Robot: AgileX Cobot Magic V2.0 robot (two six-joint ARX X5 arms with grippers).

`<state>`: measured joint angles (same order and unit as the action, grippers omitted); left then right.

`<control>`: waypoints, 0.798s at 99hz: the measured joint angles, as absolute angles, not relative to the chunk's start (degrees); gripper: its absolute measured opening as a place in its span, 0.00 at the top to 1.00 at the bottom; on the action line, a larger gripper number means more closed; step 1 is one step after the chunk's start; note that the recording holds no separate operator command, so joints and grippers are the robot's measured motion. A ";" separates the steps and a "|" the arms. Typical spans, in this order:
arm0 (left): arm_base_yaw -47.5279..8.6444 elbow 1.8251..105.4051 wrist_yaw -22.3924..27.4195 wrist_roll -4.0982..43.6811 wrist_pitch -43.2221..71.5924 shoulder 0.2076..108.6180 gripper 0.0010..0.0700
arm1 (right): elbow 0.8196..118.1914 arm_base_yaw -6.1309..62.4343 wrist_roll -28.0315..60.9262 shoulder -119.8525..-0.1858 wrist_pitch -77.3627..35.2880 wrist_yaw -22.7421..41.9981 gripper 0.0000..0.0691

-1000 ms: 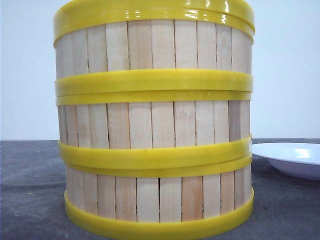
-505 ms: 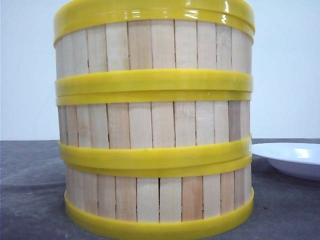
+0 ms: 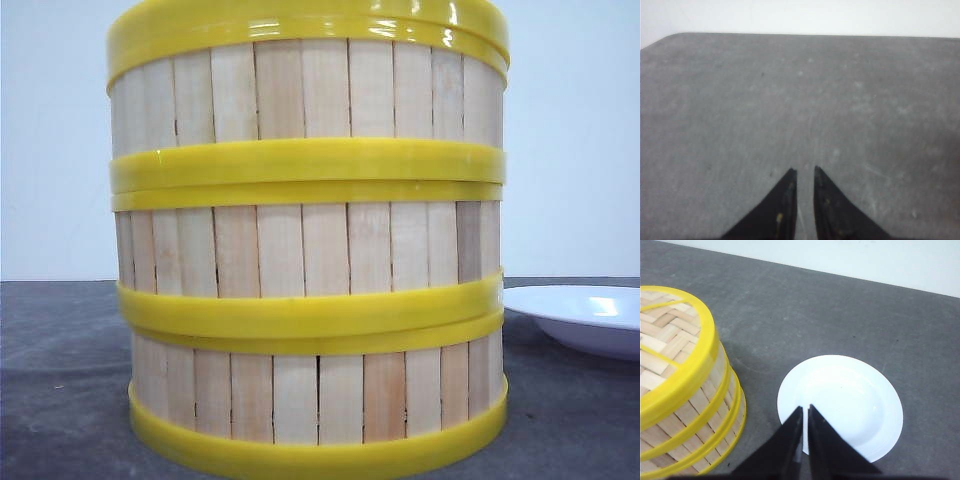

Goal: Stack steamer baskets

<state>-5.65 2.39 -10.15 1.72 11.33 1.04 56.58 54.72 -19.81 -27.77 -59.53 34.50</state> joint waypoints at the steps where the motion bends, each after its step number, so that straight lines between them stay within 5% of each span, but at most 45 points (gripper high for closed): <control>1: -5.65 2.39 -10.15 1.69 11.31 0.82 0.96 | 56.58 54.72 -19.81 -27.77 -59.53 34.50 0.99; 79: -5.63 2.28 -10.15 -0.45 10.98 0.25 0.96 | 56.58 54.72 -19.81 -27.77 -59.51 34.52 0.99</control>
